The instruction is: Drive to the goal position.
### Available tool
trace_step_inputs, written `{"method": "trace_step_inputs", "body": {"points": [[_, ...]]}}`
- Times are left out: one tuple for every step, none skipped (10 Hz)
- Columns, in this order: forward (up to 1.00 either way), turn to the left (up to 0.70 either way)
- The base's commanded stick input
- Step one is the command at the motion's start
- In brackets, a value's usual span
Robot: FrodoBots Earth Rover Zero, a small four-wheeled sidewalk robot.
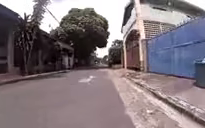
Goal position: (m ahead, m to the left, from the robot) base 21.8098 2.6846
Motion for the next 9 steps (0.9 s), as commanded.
{"method": "trace_step_inputs", "body": {"points": [[1.00, 0.00], [1.00, 0.00], [1.00, 0.00], [1.00, 0.00], [1.00, 0.00], [1.00, 0.00], [1.00, 0.00], [1.00, 0.00], [1.00, 0.00]]}}
